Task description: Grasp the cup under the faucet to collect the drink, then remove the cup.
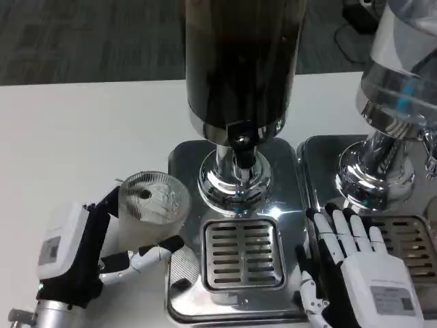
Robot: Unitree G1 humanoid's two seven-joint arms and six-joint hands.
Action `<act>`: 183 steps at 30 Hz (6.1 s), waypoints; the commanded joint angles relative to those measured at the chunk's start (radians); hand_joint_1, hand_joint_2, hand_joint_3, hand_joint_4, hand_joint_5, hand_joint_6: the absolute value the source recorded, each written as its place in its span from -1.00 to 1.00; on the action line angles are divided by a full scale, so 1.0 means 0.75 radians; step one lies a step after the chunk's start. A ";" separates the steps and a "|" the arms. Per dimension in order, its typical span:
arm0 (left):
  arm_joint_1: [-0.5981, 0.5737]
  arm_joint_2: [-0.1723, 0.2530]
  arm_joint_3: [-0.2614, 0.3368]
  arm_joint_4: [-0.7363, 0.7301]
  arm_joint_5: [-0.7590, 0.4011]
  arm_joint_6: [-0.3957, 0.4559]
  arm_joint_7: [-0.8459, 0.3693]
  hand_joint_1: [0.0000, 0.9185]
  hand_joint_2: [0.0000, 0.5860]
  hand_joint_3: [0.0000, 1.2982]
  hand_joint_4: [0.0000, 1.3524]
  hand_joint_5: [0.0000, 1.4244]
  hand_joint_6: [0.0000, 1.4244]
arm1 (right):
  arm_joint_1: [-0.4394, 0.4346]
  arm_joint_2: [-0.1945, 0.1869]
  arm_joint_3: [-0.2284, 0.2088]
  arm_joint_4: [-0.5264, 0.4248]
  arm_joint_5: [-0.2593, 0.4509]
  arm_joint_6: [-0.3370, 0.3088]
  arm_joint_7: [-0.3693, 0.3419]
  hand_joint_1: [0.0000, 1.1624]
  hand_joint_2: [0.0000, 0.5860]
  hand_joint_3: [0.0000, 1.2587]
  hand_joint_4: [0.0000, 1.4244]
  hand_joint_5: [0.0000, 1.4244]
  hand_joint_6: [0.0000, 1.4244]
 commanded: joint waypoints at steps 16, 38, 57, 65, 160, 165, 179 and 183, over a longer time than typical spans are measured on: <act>-0.204 -0.106 -0.125 0.005 0.074 -0.061 -0.009 0.07 -0.48 -0.45 -0.33 -0.02 -0.09 | 0.053 -0.001 -0.031 -0.075 0.002 0.033 -0.017 -1.00 0.88 -0.87 -1.00 -1.00 -1.00; -0.340 -0.239 -0.270 0.178 0.122 0.001 0.011 0.04 -0.49 -0.45 -0.33 -0.03 -0.10 | 0.078 0.016 -0.028 -0.115 -0.002 0.054 -0.004 -1.00 0.88 -0.86 -1.00 -1.00 -1.00; -0.354 -0.222 -0.385 0.220 0.168 0.093 -0.005 -0.24 -0.58 -0.54 -0.47 -0.20 -0.50 | 0.061 0.013 -0.027 -0.100 0.015 0.044 0.002 -1.00 0.89 -0.85 -1.00 -1.00 -1.00; -0.339 -0.193 -0.405 0.226 0.162 0.109 -0.030 -0.42 -0.67 -0.65 -0.60 -0.26 -0.53 | 0.050 0.007 -0.029 -0.091 0.035 0.035 0.004 -1.00 0.89 -0.85 -1.00 -1.00 -1.00; 0.022 -0.113 0.486 -0.782 -1.546 0.077 -2.006 -1.00 -0.50 -0.59 -0.87 -0.49 -0.62 | 0.001 -0.088 -0.099 -0.102 0.094 -0.024 0.069 -1.00 0.93 -0.88 -1.00 -1.00 -1.00; 0.067 -0.115 0.486 -0.852 -1.542 0.135 -2.061 -1.00 -0.49 -0.63 -0.86 -0.45 -0.57 | -0.022 -0.095 -0.102 -0.089 0.102 -0.033 0.080 -1.00 0.93 -0.88 -1.00 -1.00 -1.00; -0.020 -0.150 0.396 -0.929 -1.506 0.351 -2.278 -1.00 -0.51 -0.86 -1.00 -0.67 -0.80 | 0.004 -0.066 -0.111 -0.095 0.117 -0.014 0.061 -1.00 0.93 -0.88 -1.00 -1.00 -1.00; -0.040 -0.166 0.378 -0.946 -1.498 0.369 -2.306 -1.00 -0.51 -0.87 -1.00 -0.69 -0.82 | 0.005 -0.059 -0.107 -0.094 0.115 -0.016 0.063 -1.00 0.93 -0.88 -1.00 -1.00 -1.00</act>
